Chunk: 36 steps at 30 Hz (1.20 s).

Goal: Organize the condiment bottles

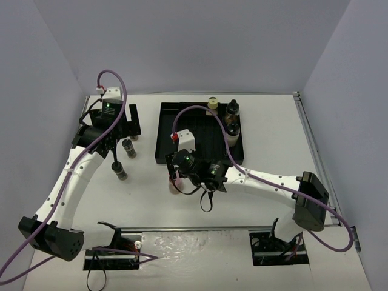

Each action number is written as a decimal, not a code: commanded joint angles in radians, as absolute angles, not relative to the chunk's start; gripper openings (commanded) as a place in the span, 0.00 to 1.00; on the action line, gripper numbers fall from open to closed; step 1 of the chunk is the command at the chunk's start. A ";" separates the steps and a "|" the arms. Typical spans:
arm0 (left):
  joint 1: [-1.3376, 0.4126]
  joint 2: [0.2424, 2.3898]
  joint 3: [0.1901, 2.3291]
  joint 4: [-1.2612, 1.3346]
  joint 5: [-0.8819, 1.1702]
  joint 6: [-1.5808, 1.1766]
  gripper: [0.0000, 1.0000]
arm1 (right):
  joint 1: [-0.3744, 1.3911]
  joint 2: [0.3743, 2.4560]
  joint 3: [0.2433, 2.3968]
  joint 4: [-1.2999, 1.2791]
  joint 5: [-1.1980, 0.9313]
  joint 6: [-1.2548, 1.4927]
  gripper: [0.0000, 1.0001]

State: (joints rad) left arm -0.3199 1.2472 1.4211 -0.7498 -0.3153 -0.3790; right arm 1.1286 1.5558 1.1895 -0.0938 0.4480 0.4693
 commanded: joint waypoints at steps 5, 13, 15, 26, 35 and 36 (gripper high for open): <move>-0.324 1.221 1.434 -0.696 -0.331 -0.387 0.94 | 1.203 1.605 1.188 -0.017 0.513 0.519 0.75; -0.324 1.221 1.433 -0.693 -0.330 -0.383 0.93 | 1.207 1.692 1.184 0.030 0.534 0.520 0.76; -0.324 1.221 1.433 -0.694 -0.330 -0.382 0.94 | 1.207 1.713 1.184 0.044 0.541 0.520 0.76; -0.324 1.224 1.431 -0.695 -0.331 -0.376 0.93 | 1.189 1.767 1.175 0.089 0.534 0.535 0.71; -0.324 1.226 1.428 -0.692 -0.322 -0.376 0.93 | 1.184 1.777 1.157 0.104 0.528 0.542 0.58; -0.324 1.226 1.429 -0.694 -0.323 -0.376 0.94 | 1.185 1.781 1.157 0.103 0.528 0.546 0.56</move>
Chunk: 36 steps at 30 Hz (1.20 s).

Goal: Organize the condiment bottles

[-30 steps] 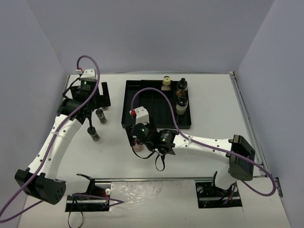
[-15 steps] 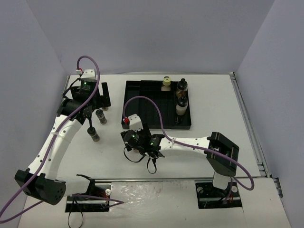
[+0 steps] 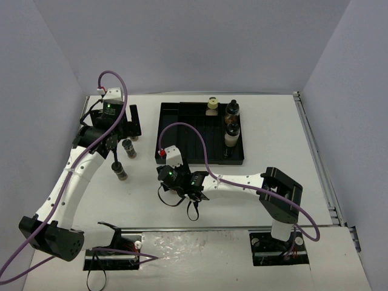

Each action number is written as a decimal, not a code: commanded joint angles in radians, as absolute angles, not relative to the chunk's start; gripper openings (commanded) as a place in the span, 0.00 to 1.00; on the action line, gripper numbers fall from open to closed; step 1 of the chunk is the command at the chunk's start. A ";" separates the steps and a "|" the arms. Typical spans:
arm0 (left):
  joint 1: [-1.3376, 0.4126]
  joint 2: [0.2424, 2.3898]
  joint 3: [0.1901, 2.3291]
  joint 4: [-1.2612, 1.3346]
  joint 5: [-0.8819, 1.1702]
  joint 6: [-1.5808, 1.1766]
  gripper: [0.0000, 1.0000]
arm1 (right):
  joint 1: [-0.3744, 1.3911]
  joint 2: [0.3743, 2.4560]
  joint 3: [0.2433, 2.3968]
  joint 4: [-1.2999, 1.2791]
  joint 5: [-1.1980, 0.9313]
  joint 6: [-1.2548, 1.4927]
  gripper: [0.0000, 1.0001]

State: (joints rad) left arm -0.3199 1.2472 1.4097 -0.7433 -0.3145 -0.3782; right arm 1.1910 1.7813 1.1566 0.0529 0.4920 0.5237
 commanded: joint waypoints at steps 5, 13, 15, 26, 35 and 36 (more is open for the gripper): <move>-0.324 1.224 1.431 -0.696 -0.327 -0.374 0.94 | 1.185 1.773 1.148 0.102 0.528 0.560 0.41; -0.324 1.225 1.430 -0.695 -0.325 -0.376 0.94 | 1.184 1.746 1.178 0.076 0.571 0.550 0.00; -0.324 1.224 1.431 -0.696 -0.328 -0.374 0.93 | 1.184 1.733 1.203 0.045 0.592 0.540 0.00; -0.323 1.222 1.431 -0.696 -0.326 -0.376 0.94 | 1.005 1.650 1.446 -0.074 0.574 0.447 0.00; -0.323 1.229 1.425 -0.691 -0.320 -0.377 0.93 | 0.782 1.858 1.795 -0.097 0.531 0.366 0.00; -0.324 1.230 1.425 -0.690 -0.321 -0.377 0.93 | 0.764 1.886 1.832 -0.096 0.525 0.362 0.00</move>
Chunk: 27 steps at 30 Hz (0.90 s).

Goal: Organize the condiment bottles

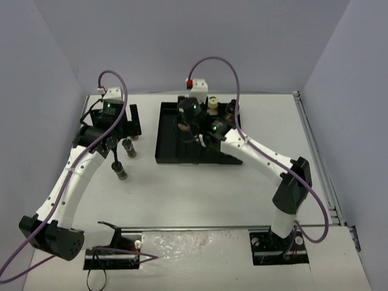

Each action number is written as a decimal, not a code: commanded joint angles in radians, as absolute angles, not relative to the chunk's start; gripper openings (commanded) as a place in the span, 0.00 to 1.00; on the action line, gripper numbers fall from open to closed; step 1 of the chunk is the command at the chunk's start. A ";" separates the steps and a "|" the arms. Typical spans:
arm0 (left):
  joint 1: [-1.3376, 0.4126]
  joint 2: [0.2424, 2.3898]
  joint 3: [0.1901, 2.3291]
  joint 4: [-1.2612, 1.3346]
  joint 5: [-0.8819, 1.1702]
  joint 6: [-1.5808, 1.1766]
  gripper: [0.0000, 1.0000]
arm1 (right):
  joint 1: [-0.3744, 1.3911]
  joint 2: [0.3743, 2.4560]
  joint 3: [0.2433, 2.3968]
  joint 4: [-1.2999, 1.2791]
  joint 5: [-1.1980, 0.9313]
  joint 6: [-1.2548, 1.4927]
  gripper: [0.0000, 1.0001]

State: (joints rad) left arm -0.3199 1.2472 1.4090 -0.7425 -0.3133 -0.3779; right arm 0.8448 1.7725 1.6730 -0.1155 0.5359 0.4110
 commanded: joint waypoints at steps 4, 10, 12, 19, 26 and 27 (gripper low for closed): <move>-0.322 1.235 1.420 -0.690 -0.319 -0.379 0.94 | 0.703 2.065 2.076 -0.092 0.508 0.331 0.00; -0.321 1.238 1.416 -0.687 -0.313 -0.380 0.93 | 0.646 2.240 2.280 -0.089 0.484 0.295 0.00; -0.321 1.238 1.413 -0.686 -0.313 -0.380 0.94 | 0.630 2.286 2.302 -0.076 0.471 0.297 0.00; -0.319 1.233 1.405 -0.683 -0.311 -0.380 0.93 | 0.607 2.348 2.266 0.046 0.446 0.296 0.00; -0.319 1.230 1.406 -0.683 -0.312 -0.377 0.94 | 0.600 2.424 2.306 0.069 0.447 0.260 0.00; -0.319 1.231 1.407 -0.684 -0.311 -0.376 0.94 | 0.598 2.431 2.306 0.074 0.444 0.257 0.00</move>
